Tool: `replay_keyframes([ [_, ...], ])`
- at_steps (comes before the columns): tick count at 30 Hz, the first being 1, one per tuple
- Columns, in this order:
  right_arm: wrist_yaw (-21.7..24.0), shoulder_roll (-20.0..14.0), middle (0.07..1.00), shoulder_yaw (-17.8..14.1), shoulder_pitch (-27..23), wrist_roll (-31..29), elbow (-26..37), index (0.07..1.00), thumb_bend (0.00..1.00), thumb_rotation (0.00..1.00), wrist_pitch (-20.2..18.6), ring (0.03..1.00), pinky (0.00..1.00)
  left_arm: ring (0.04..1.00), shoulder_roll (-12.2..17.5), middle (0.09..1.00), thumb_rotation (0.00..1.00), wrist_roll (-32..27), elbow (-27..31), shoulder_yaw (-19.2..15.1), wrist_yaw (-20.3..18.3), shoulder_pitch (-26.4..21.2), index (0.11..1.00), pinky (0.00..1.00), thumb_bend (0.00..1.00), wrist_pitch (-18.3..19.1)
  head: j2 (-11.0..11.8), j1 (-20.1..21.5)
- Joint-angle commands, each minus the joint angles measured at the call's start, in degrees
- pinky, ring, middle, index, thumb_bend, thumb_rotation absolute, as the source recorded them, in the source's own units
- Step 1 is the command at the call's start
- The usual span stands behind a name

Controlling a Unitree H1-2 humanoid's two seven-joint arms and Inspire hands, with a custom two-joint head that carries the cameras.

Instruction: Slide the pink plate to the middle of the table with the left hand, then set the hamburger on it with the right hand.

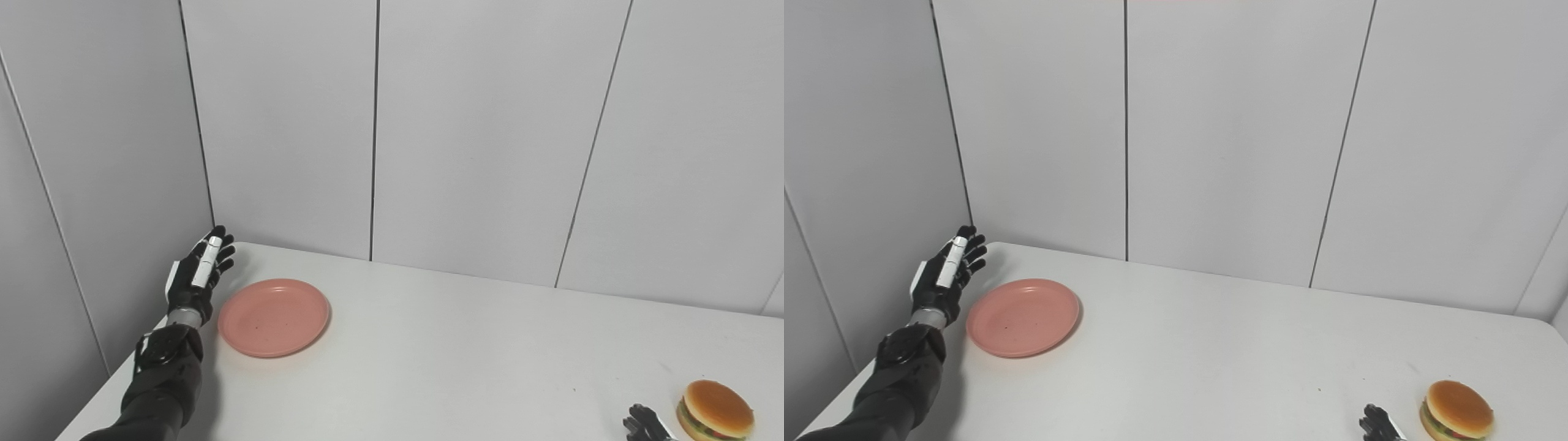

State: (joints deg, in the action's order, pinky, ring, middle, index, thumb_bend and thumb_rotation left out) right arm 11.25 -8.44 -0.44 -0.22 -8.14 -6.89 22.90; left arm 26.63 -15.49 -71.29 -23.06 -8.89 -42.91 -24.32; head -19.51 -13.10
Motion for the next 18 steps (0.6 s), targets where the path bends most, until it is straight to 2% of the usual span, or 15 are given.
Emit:
replay_keyframes([
  [1, -1.17, -1.13, 0.912, -1.03, -1.16, 0.07, -7.10, 0.876, 0.88, 1.00, -8.12, 0.897, 0.93, 0.858, 1.03, 0.836, 0.71, -0.28, 0.19, 0.62, -1.05, -3.91, 0.808, 0.88, 0.92, -2.50, -0.08, 0.07],
  [4, -1.21, -1.17, 0.910, -0.93, -1.10, 0.37, -7.00, 0.876, 0.87, 1.00, -8.13, 0.892, 0.93, 0.847, 0.57, 0.815, 0.71, 0.33, -0.66, 1.61, -1.24, -3.99, 0.801, 0.85, 0.94, -2.52, -0.24, 0.28],
  [10, -1.49, -0.85, 0.914, -0.92, -0.65, 0.27, -5.77, 0.874, 0.87, 1.00, -9.37, 0.893, 0.93, 0.883, -0.78, 0.849, 0.73, -0.03, -1.84, 3.06, -2.51, -3.84, 0.825, 0.89, 0.91, -2.51, -0.66, 0.60],
  [13, -1.53, -0.77, 0.914, -0.90, -0.51, 0.23, -5.28, 0.877, 0.88, 1.00, -9.85, 0.889, 0.92, 0.894, -1.58, 0.860, 0.73, -0.14, -1.92, 3.42, -3.05, -3.76, 0.812, 0.88, 0.90, -2.49, -0.80, 0.85],
  [18, -1.89, -0.80, 0.915, -0.68, -0.41, 0.67, -4.83, 0.876, 0.88, 1.00, -10.12, 0.888, 0.92, 0.881, -1.94, 0.853, 0.73, 0.38, -2.39, 4.34, -2.13, -4.15, 0.824, 0.87, 0.90, -2.38, -1.00, 0.91],
])
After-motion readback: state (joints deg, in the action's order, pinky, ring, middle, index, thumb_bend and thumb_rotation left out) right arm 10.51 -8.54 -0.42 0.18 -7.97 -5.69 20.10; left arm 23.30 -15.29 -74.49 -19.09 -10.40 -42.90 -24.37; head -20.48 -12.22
